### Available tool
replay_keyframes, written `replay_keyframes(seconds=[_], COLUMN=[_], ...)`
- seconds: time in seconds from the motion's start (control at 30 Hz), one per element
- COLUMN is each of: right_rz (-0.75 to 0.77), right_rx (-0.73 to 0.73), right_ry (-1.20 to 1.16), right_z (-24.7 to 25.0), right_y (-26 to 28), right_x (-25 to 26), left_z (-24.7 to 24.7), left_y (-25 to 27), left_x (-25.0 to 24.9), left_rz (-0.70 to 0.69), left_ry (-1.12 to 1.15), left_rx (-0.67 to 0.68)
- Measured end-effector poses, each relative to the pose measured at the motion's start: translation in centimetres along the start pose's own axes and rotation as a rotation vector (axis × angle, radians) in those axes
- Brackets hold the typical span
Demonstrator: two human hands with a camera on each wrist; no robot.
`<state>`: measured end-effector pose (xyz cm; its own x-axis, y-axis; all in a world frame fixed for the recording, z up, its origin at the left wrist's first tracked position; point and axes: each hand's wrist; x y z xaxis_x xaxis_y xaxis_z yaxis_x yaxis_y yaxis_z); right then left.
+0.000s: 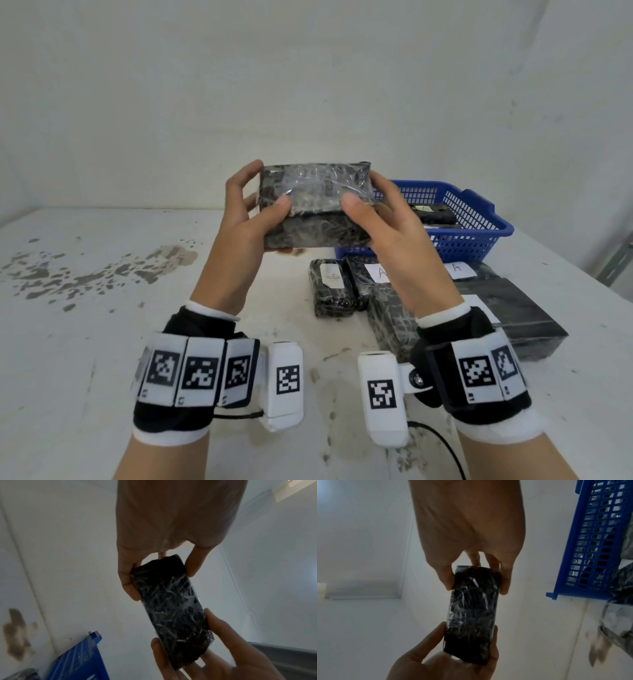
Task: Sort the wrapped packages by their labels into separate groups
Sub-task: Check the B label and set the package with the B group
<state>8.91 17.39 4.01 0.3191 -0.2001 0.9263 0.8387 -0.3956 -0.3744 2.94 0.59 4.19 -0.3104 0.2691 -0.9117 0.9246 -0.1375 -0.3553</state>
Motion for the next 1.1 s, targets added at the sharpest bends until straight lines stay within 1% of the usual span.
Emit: replay_keyframes(seconds=[0.1, 0.23, 0.33, 0.47, 0.67, 0.87, 0.97, 1.1], right_rz=[-0.014, 0.016, 0.040, 0.028, -0.014, -0.060, -0.056, -0.059], right_rx=[0.025, 0.042, 0.004, -0.041, -0.085, -0.069, -0.055, -0.068], right_ry=[0.006, 0.001, 0.035, 0.092, 0.094, 0.036, 0.016, 0.005], right_z=[-0.2, 0.1, 0.0, -0.3, -0.5, -0.2, -0.2, -0.5], right_y=[0.0, 0.0, 0.1, 0.1, 0.0, 0.2, 0.3, 0.7], right_x=[0.1, 0.2, 0.0, -0.4, -0.3, 0.4, 0.6, 0.9], left_z=[-0.2, -0.2, -0.4, -0.6, -0.8, -0.6, -0.6, -0.8], left_y=[0.2, 0.3, 0.5, 0.8, 0.7, 0.6, 0.6, 0.7], left_x=[0.1, 0.2, 0.1, 0.3, 0.4, 0.3, 0.2, 0.2], left_rz=[-0.022, -0.015, -0.032, -0.088, -0.075, -0.076, -0.071, -0.052], left_ry=[-0.022, -0.050, -0.072, -0.153, -0.122, -0.107, -0.112, -0.143], left_rx=[0.027, 0.052, 0.074, 0.092, 0.061, 0.010, -0.018, -0.014])
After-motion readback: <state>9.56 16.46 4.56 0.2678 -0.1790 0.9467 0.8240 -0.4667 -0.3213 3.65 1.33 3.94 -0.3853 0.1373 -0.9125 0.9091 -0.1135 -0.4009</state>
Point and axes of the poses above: each hand's wrist, its own y-axis away from the middle knuckle, its own z-axis out of the back of the hand, x = y × z, and after that the axes turned 8 degrees about -x, right-handed
